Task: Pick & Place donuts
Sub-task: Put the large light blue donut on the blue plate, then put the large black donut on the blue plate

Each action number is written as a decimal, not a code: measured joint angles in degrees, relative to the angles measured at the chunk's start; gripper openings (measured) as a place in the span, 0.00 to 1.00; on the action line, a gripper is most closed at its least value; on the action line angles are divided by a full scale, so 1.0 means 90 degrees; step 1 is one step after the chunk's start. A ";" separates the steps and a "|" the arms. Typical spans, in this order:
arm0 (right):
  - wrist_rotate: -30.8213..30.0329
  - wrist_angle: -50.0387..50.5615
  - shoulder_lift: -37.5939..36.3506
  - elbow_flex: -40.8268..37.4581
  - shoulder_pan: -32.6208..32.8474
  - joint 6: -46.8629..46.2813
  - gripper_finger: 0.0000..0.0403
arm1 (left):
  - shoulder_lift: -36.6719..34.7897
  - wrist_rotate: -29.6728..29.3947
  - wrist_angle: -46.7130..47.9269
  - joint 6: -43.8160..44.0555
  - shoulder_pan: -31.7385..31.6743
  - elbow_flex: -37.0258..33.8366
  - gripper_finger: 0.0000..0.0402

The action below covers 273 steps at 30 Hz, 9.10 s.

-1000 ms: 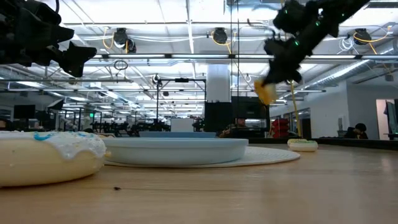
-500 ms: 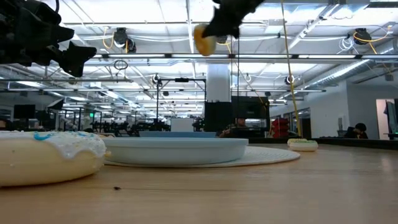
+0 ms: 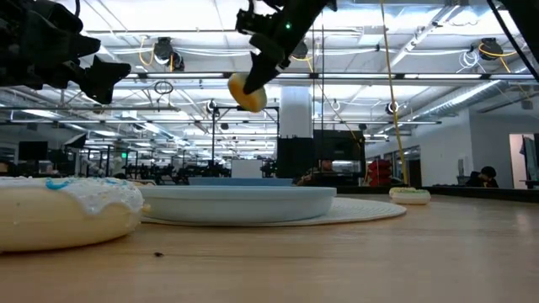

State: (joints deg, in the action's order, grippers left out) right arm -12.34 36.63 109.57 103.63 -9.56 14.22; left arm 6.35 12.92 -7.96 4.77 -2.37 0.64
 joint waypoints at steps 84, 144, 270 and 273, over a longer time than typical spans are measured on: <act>-0.0253 -0.1072 -0.0599 -0.1755 -0.0226 0.1186 0.02 | 0.0002 0.0003 0.0001 -0.0001 0.0000 0.0000 0.70; 0.1366 -0.4702 -0.2396 -0.4481 -0.0044 -0.0499 0.62 | 0.0002 0.0002 0.0001 -0.0002 0.0000 0.0001 0.71; 0.1872 -0.5734 -1.1848 -1.1414 0.0020 -0.0507 0.62 | 0.5813 -0.3484 0.5340 0.3852 -0.2833 0.4094 0.70; 0.1872 -0.5734 -1.1848 -1.1414 0.0020 -0.0505 0.62 | 0.6522 -0.3159 0.5696 0.3572 -0.3397 0.4540 0.70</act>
State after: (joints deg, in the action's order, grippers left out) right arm 4.51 -14.98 2.94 0.91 -9.39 9.67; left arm 65.05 -15.51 43.30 36.92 -32.94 41.50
